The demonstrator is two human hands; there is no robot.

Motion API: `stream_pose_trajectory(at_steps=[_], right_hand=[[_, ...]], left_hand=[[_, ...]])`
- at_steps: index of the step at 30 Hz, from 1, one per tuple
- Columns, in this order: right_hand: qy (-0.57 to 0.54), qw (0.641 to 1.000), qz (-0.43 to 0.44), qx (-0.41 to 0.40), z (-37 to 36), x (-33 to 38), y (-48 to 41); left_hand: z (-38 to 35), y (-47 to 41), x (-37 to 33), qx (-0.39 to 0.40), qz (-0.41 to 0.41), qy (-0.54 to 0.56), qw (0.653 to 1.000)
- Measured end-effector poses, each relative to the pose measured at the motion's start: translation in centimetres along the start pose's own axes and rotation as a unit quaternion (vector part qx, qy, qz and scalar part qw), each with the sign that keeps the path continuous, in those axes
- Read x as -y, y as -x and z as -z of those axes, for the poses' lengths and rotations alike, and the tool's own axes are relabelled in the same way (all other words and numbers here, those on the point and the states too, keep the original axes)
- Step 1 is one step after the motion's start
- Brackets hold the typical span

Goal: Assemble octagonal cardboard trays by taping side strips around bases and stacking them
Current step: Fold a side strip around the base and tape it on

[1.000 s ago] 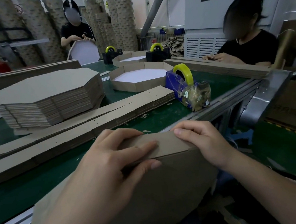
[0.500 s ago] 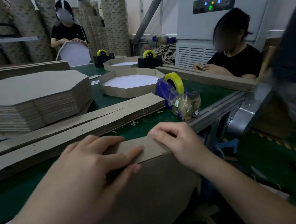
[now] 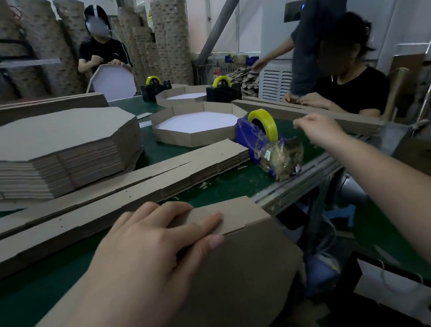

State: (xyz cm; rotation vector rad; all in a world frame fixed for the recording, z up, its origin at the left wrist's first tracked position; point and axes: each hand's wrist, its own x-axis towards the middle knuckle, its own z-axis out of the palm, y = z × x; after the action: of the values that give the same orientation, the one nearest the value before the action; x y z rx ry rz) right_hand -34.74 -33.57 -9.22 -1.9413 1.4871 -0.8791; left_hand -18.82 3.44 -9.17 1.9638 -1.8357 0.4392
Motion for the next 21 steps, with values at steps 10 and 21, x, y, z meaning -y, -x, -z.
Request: stream_pose_trajectory(at_steps=[10, 21], right_hand=[[0.035, 0.973, -0.169, 0.156, 0.0, 1.5, -2.1], [-0.120, 0.952, -0.230, 0.161, 0.2, 2.6, -1.7]], left_hand=[[-0.3, 0.1, -0.2, -0.011, -0.003, -0.003, 1.000], [-0.2, 0.0, -0.3, -0.006, -0.006, -0.005, 1.000]])
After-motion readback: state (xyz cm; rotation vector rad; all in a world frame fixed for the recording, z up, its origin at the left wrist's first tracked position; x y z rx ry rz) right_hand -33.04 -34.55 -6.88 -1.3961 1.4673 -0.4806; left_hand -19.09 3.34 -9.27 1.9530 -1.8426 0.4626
